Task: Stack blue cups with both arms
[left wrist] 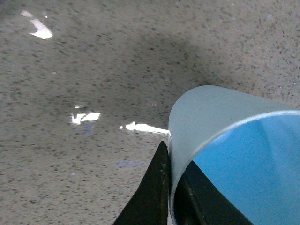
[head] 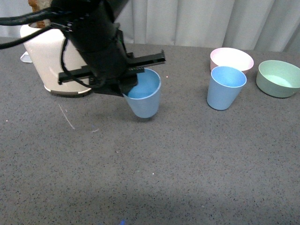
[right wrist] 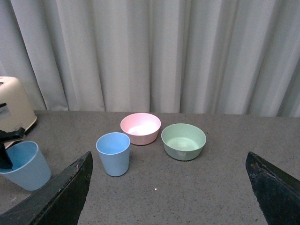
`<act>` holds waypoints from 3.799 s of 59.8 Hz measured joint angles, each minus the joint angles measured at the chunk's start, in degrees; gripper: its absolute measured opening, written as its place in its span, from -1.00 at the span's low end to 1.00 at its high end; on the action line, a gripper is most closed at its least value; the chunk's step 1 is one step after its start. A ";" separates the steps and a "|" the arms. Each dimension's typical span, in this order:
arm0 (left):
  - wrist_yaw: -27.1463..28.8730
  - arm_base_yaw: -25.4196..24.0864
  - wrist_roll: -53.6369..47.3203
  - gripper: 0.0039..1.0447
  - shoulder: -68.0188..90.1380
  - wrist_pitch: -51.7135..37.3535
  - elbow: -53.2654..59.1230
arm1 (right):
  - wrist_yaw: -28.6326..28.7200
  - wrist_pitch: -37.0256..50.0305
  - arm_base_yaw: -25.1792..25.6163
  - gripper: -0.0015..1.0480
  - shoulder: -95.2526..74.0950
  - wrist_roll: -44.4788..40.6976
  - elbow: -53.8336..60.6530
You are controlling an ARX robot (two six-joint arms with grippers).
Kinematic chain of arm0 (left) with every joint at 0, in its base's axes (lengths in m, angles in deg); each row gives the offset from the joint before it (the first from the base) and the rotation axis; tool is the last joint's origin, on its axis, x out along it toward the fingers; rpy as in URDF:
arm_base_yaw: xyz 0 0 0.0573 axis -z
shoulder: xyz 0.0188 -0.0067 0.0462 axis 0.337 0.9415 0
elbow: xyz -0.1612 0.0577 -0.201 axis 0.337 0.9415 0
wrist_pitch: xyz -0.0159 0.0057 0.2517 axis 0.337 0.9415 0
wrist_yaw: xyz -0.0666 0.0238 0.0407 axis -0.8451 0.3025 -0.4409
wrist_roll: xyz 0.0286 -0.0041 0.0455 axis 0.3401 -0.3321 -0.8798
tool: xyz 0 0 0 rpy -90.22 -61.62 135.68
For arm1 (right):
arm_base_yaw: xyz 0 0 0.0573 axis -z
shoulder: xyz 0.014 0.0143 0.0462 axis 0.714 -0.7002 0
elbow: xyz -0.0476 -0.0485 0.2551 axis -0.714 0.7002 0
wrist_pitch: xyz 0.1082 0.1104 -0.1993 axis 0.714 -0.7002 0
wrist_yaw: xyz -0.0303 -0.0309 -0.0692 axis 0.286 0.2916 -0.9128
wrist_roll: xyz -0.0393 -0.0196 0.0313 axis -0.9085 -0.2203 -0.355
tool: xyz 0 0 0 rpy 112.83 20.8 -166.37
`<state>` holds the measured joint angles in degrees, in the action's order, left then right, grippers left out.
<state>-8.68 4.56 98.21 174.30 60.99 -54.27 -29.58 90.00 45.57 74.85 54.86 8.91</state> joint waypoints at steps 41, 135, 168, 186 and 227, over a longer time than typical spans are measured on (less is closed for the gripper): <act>0.68 1.79 0.48 -0.22 5.05 3.41 -7.06 | 0.00 0.00 0.00 0.81 0.00 0.00 0.00; -1.64 -21.84 -29.97 -0.93 -65.37 -79.32 80.78 | 0.00 0.00 0.00 0.81 0.00 0.00 0.00; -2.73 -24.11 -29.97 -0.93 -89.99 -58.97 83.65 | 0.00 0.00 0.00 0.81 0.00 0.00 0.00; -2.73 -24.11 -29.97 -0.93 -100.83 -48.83 83.69 | 0.00 0.00 0.00 0.81 0.00 0.00 0.00; -2.73 -24.11 -29.97 -0.93 -114.77 -35.10 83.69 | 0.00 0.00 0.00 0.81 0.00 0.00 0.00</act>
<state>-11.41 -19.55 68.24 59.53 25.89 29.42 -29.58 90.00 45.57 74.85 54.86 8.91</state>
